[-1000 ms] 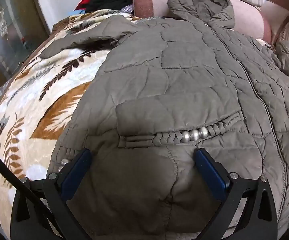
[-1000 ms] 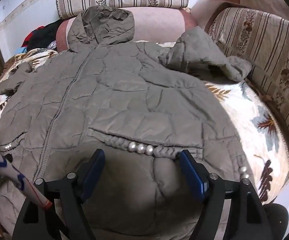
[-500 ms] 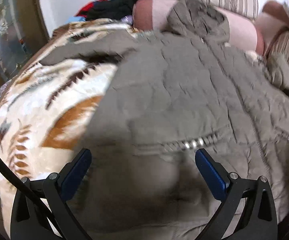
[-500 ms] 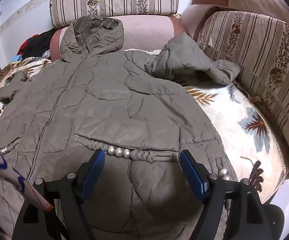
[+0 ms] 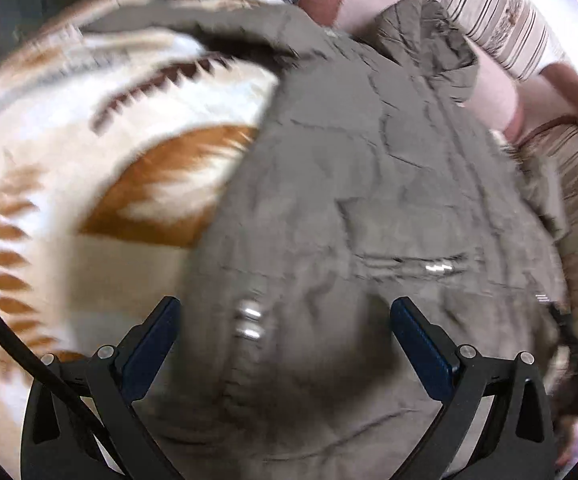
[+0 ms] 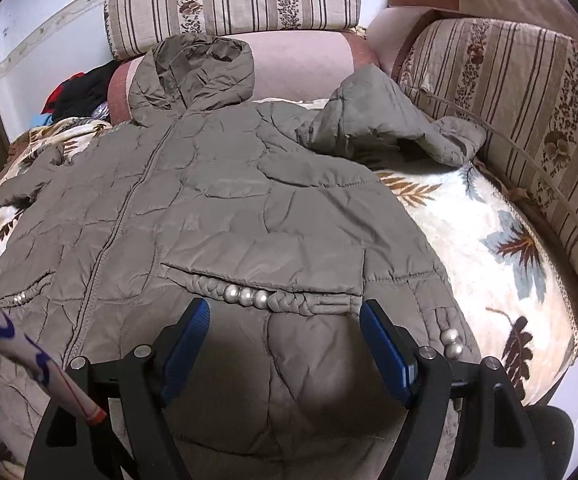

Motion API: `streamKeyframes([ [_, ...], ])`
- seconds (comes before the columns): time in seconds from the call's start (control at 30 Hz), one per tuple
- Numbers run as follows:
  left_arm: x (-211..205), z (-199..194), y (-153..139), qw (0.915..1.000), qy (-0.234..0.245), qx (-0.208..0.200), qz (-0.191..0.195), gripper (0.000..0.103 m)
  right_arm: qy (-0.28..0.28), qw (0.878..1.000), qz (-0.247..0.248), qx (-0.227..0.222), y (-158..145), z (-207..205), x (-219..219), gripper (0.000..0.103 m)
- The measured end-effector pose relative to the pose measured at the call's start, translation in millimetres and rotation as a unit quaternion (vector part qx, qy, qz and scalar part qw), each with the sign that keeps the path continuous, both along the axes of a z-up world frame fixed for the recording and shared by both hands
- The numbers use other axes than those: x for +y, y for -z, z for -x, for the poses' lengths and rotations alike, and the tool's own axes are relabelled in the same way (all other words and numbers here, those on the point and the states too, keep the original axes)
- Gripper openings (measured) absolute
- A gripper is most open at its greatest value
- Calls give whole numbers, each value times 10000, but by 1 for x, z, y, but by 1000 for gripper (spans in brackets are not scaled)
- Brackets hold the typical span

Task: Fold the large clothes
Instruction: 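Move the left tool over the jacket toward the sleeve nearest it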

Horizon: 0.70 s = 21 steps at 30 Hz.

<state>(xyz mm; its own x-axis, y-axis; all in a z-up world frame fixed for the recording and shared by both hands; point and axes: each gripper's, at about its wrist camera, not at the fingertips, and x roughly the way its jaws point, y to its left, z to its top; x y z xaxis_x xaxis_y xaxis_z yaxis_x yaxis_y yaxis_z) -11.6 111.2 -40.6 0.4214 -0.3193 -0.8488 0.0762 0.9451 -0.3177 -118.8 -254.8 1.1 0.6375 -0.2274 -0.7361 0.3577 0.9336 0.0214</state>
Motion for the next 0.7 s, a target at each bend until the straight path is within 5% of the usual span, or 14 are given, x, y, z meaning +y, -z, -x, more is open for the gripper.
streamKeyframes([
  [0.07, -8, 9, 2, 9999, 1, -34, -113, 91, -13, 10000, -67, 34, 2, 0, 1, 81],
  [0.13, -17, 11, 1, 9987, 93, -48, -491, 67, -41, 10000, -17, 75, 3, 0, 4, 81],
  [0.23, -20, 24, -6, 9986, 208, -27, -475, 41, -144, 9998, 104, 89, 2, -1, 8, 81],
  [0.4, -22, 37, -16, 9985, 180, 42, -525, 37, -266, 9992, 270, 126, 2, -2, 13, 81],
  [0.7, -10, 22, -56, 9963, 38, -337, -787, 60, -346, 9990, 222, 185, 1, -8, 11, 81],
])
